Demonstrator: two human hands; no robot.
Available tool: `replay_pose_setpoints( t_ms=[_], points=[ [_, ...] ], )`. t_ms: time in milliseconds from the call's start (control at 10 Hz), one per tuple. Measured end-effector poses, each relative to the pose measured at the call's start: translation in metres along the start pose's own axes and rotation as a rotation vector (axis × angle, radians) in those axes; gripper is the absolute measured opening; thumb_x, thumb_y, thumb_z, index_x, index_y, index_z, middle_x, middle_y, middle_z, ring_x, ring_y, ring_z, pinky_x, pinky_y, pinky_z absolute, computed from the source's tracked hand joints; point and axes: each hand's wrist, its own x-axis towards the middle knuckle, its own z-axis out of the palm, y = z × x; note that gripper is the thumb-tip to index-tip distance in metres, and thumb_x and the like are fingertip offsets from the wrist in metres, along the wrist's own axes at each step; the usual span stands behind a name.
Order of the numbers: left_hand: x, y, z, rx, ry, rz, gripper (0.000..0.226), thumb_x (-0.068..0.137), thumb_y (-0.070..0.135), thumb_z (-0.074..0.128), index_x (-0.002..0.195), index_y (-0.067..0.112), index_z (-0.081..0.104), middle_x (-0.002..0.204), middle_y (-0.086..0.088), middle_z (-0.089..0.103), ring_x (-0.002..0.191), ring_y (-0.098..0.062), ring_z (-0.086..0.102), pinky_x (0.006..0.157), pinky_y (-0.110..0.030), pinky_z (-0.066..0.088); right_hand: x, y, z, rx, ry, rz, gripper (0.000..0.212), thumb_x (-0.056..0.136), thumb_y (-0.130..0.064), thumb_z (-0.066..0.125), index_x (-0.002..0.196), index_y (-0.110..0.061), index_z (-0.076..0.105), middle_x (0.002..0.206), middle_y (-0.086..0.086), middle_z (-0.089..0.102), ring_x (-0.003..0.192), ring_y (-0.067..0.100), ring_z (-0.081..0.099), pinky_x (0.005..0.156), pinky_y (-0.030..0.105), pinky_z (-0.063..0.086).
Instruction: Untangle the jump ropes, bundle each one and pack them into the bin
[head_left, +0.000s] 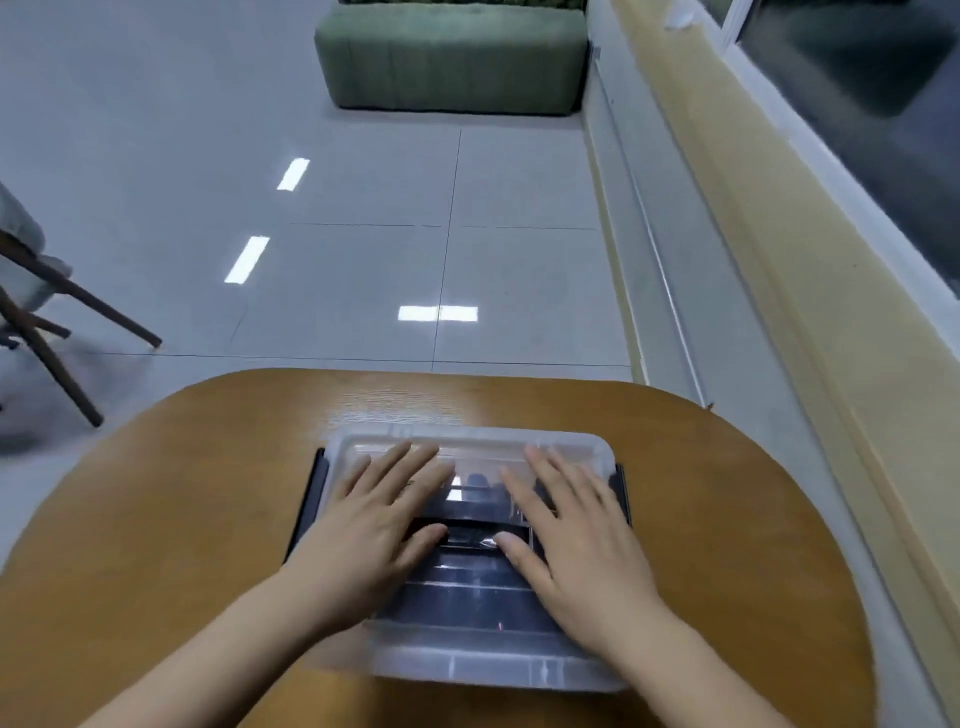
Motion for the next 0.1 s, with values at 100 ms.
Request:
replay_pose_setpoints(
  t_ms=[100],
  points=[
    [-0.0058, 0.0135, -0.0445, -0.011, -0.114, -0.029, 0.072, 0.103, 0.073, 0.024, 0.167, 0.044, 0.006, 0.176, 0.019, -0.005, 0.162, -0.008, -0.009, 0.131, -0.034, -0.003, -0.0060, -0.0026, -0.0365, 0.071, -0.111, 0.049, 0.074, 0.109, -0.069, 0.024, 0.171, -0.039, -0.002, 0.179, -0.007, -0.013, 0.165, 0.016, -0.012, 0.130, 0.037, -0.007]
  ],
)
